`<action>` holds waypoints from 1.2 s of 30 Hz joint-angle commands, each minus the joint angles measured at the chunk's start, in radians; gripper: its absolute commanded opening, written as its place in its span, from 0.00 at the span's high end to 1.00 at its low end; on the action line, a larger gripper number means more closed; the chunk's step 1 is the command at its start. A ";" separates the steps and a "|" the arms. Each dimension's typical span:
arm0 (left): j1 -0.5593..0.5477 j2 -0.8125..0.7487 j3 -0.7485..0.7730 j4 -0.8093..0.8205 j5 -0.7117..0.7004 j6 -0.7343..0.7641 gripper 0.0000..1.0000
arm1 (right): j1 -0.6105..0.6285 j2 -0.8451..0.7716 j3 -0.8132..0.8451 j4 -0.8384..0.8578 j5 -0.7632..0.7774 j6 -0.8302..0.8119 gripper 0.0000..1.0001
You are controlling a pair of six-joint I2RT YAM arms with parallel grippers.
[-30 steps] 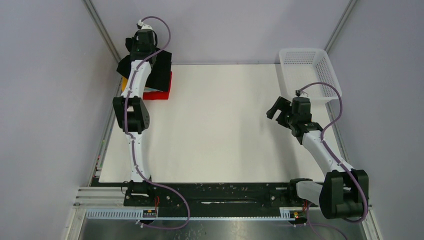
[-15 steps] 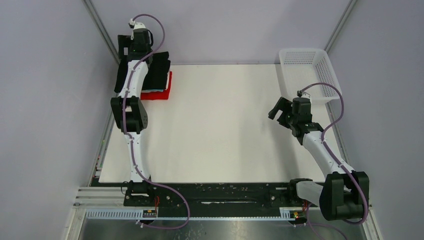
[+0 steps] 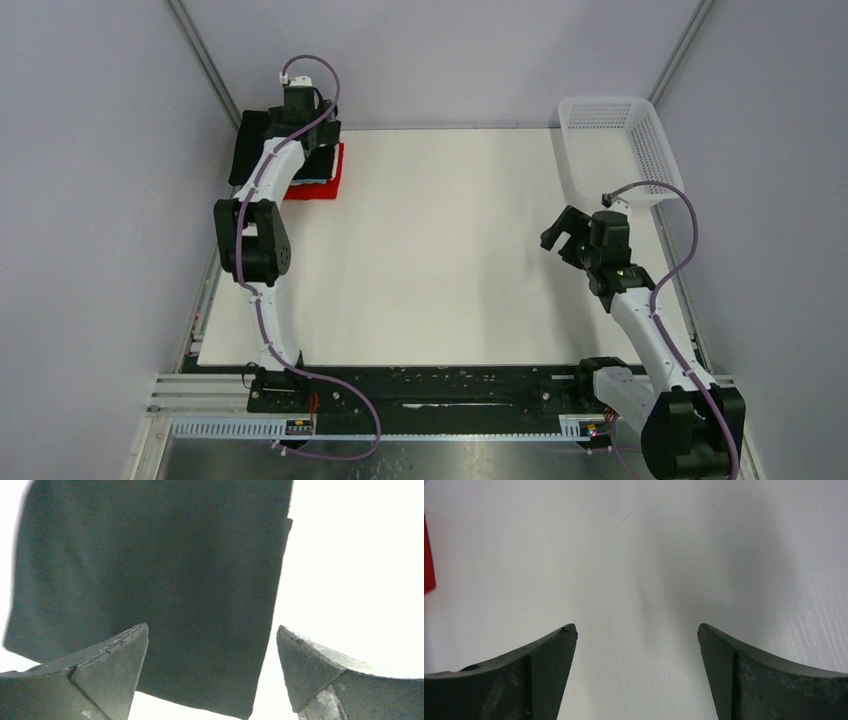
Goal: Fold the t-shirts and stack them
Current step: Reset both arms
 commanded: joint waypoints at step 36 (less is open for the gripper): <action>-0.395 -1.511 -1.345 0.080 -0.106 -0.469 0.01 | -0.002 -0.507 -0.237 -0.154 0.128 0.021 0.01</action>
